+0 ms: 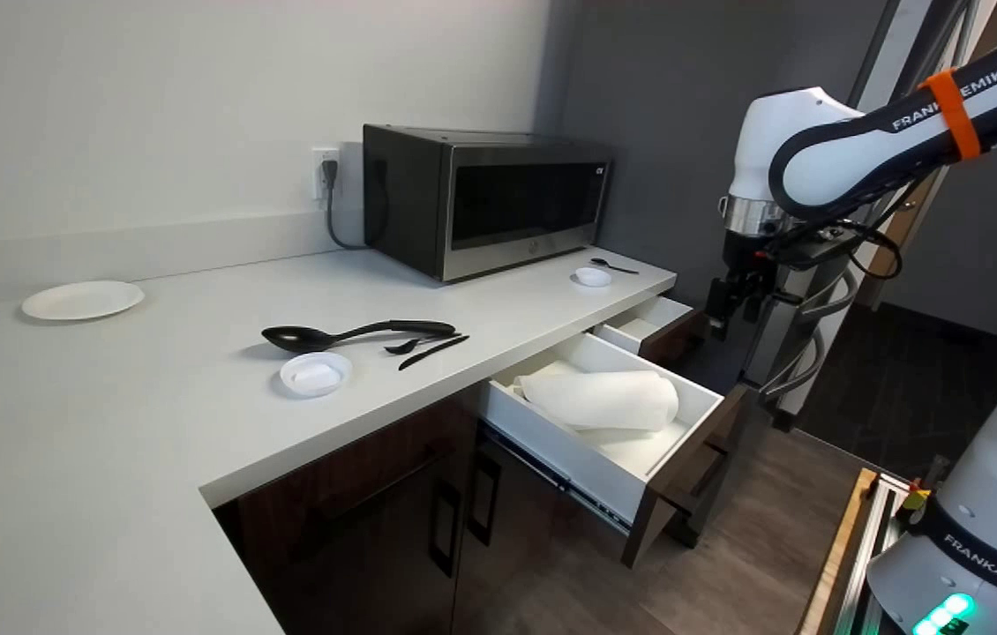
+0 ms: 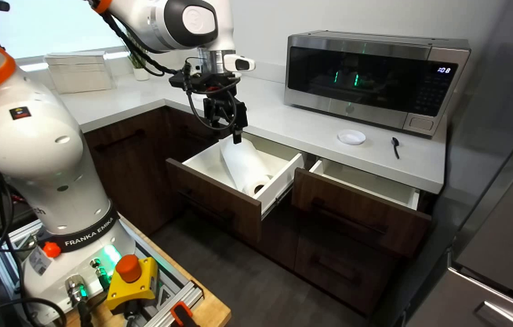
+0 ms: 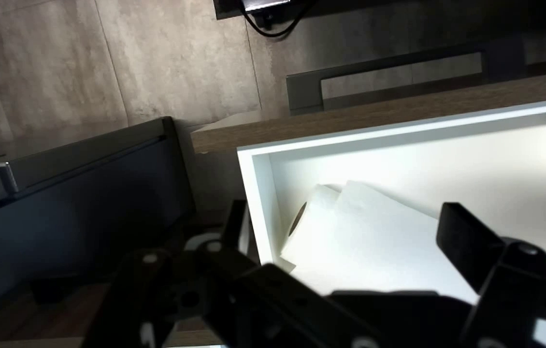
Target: Close the middle drawer
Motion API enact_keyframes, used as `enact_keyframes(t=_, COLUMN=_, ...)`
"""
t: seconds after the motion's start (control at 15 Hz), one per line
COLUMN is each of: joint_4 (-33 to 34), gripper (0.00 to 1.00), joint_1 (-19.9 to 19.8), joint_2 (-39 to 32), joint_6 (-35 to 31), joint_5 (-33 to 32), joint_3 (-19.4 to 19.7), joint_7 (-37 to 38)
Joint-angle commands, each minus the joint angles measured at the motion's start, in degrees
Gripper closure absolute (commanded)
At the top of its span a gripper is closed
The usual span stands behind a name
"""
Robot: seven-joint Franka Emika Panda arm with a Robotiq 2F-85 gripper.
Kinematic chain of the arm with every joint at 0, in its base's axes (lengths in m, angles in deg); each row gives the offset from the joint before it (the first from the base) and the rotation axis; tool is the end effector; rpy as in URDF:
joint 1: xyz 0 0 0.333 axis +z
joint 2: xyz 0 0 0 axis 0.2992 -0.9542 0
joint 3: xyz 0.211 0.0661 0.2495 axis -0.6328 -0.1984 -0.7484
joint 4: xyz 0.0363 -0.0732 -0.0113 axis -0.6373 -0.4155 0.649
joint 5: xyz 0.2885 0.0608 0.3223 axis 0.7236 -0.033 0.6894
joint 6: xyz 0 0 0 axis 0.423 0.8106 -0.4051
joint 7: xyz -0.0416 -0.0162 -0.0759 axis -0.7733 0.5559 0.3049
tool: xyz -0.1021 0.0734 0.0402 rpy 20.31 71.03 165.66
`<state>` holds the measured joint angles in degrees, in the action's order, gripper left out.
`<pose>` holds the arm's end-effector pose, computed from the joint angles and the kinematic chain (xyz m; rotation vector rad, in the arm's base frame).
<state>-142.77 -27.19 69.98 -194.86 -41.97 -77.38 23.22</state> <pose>0.3735 -0.0805 0.3245 2.9722 -0.2003 -0.0781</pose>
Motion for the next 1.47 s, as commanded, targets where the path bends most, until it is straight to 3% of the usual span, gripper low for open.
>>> enact_keyframes(t=0.0, joint_4=0.07, gripper=0.0, joint_1=0.52, joint_2=0.03, joint_6=0.17, joint_5=-0.25, joint_3=0.49, joint_7=0.22)
enact_keyframes(t=0.2, joint_4=0.07, gripper=0.0, joint_1=0.55, joint_2=0.03, joint_6=0.17, joint_5=-0.24, joint_3=0.49, joint_7=0.22)
enact_keyframes(t=0.4, joint_4=0.01, gripper=0.0, joint_1=0.58, joint_2=-1.55, joint_6=1.66, joint_5=-0.62, joint_3=2.09, joint_7=-4.37)
enact_keyframes(t=0.87, joint_4=-0.2, gripper=0.0, joint_1=-0.36, joint_2=-4.53, joint_6=13.13, joint_5=-3.99, joint_3=5.4, joint_7=-13.18)
enact_keyframes(t=1.4, joint_4=-0.01, gripper=0.0, joint_1=0.13, joint_2=-4.93, joint_6=12.08, joint_5=-3.38, joint_3=6.38, joint_7=-12.21)
